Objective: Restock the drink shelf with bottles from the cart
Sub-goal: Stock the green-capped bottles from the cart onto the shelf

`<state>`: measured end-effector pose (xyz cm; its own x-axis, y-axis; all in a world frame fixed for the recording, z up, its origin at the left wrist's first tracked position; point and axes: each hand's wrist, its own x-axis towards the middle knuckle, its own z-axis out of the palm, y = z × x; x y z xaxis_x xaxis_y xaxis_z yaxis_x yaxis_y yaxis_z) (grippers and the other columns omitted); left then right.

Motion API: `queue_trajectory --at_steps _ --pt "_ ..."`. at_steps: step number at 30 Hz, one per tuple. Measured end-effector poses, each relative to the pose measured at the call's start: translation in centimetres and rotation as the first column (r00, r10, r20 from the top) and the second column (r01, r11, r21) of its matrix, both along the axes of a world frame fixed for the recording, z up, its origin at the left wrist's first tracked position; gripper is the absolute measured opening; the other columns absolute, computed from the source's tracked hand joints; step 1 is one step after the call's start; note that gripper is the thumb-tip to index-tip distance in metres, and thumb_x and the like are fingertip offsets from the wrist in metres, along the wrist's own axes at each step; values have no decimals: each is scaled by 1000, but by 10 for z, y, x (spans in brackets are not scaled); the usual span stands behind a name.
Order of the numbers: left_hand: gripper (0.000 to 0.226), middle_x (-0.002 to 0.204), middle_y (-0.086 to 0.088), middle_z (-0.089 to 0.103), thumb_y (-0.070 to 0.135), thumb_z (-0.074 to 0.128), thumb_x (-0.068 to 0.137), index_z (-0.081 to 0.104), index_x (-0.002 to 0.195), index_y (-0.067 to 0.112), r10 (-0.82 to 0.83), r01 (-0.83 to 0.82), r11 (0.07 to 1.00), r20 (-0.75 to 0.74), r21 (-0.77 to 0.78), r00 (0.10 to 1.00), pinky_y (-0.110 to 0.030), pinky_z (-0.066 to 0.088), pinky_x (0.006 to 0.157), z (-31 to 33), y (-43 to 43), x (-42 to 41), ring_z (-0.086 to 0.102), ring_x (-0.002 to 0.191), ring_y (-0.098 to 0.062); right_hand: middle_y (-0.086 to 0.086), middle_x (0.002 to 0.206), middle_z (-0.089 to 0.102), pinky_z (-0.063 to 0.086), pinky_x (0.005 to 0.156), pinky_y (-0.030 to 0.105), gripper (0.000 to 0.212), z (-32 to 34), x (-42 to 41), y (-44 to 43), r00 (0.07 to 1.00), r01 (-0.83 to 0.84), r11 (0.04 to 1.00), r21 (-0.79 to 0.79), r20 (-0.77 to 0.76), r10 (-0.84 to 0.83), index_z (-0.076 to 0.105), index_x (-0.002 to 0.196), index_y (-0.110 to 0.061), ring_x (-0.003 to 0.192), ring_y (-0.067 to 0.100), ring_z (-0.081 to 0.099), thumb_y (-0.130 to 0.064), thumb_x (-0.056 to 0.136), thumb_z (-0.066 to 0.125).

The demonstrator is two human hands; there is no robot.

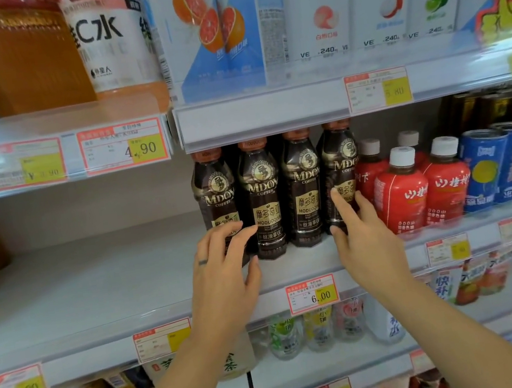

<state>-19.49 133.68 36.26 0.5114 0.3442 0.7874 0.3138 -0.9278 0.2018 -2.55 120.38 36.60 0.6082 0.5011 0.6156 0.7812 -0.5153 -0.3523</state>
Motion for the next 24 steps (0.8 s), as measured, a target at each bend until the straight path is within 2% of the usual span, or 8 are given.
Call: queue_trajectory --at_steps 4,7,10,13,16,19,24 --pt "47 125 -4 51 12 67 78 53 122 17 -23 23 1000 3 17 1000 -38 45 92 1 0 -1 39 119 -21 22 147 31 49 87 49 55 1 -2 0 1000 -14 1000 5 -12 14 33 144 -22 123 41 47 -22 92 52" --pt "41 125 -2 51 15 61 81 55 121 17 -45 44 999 35 22 998 -36 45 90 1 0 -6 40 118 -21 19 142 41 46 93 47 47 -2 -14 -5 995 -58 982 178 94 42 48 134 -16 121 36 48 -16 88 59" --pt "33 123 0 51 18 52 85 56 119 17 -63 61 998 103 25 993 -31 44 89 -4 0 -24 44 115 -20 11 123 57 45 87 35 29 -8 -51 -2 946 -257 917 304 275 174 63 114 -13 104 23 55 -15 85 56" --pt "31 115 -7 57 6 58 83 60 113 12 -47 41 998 181 39 982 -30 42 92 -21 3 -60 49 109 -22 4 101 65 47 75 34 18 -20 -99 15 857 -482 841 244 330 396 68 97 -12 90 20 59 -13 85 55" --pt "23 105 -11 61 3 54 85 65 105 5 74 -75 997 241 -5 968 -26 39 92 -49 11 -114 52 101 -22 0 86 68 46 68 31 15 -39 -149 41 754 -643 756 127 281 594 70 89 -12 80 17 60 -14 86 55" --pt "21 101 -13 62 3 51 87 65 103 3 244 -225 969 242 -102 939 -26 40 88 -91 20 -181 53 95 -23 0 83 70 49 68 31 14 -70 -204 71 644 -756 655 10 193 741 70 88 -13 78 17 63 -15 85 56" --pt "23 99 -9 63 10 46 89 65 102 8 520 -457 808 85 -372 850 -32 44 77 -171 12 -304 56 88 -22 -3 83 70 48 68 29 15 -131 -308 122 450 -889 435 -145 -97 888 68 88 -18 77 14 60 -20 83 55"
